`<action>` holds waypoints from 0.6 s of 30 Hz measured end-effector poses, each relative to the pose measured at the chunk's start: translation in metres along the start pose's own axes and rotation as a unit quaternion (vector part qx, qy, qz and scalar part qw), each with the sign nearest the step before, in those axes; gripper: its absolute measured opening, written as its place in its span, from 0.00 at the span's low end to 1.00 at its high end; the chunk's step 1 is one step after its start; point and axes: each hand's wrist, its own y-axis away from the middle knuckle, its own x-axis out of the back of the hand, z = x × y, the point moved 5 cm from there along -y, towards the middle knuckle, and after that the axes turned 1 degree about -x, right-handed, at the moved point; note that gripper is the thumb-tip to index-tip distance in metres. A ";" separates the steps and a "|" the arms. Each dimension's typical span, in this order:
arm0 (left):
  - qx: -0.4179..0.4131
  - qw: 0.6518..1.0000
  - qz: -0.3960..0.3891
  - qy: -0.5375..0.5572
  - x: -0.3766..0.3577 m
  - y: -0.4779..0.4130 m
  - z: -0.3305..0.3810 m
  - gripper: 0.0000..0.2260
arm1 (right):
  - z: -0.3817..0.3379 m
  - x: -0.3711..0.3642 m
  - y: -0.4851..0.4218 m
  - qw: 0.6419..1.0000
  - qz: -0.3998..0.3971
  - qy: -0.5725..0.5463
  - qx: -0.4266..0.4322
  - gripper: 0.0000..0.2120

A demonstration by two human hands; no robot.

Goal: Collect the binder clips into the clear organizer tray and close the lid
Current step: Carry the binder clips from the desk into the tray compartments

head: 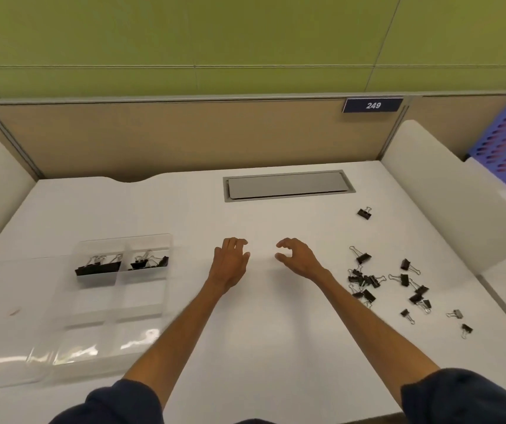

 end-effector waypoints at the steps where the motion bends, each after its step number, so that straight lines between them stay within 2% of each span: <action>1: -0.001 1.000 -0.010 0.003 -0.007 -0.004 0.012 0.15 | 0.015 0.010 0.002 1.000 0.007 0.002 -0.008 0.14; 14: -0.058 0.994 -0.079 0.044 -0.081 -0.056 0.173 0.17 | 0.168 0.104 0.029 0.991 0.084 -0.012 -0.104 0.11; 18: -0.075 0.993 -0.078 0.053 -0.098 -0.071 0.211 0.17 | 0.191 0.133 0.031 0.981 0.150 -0.053 -0.111 0.09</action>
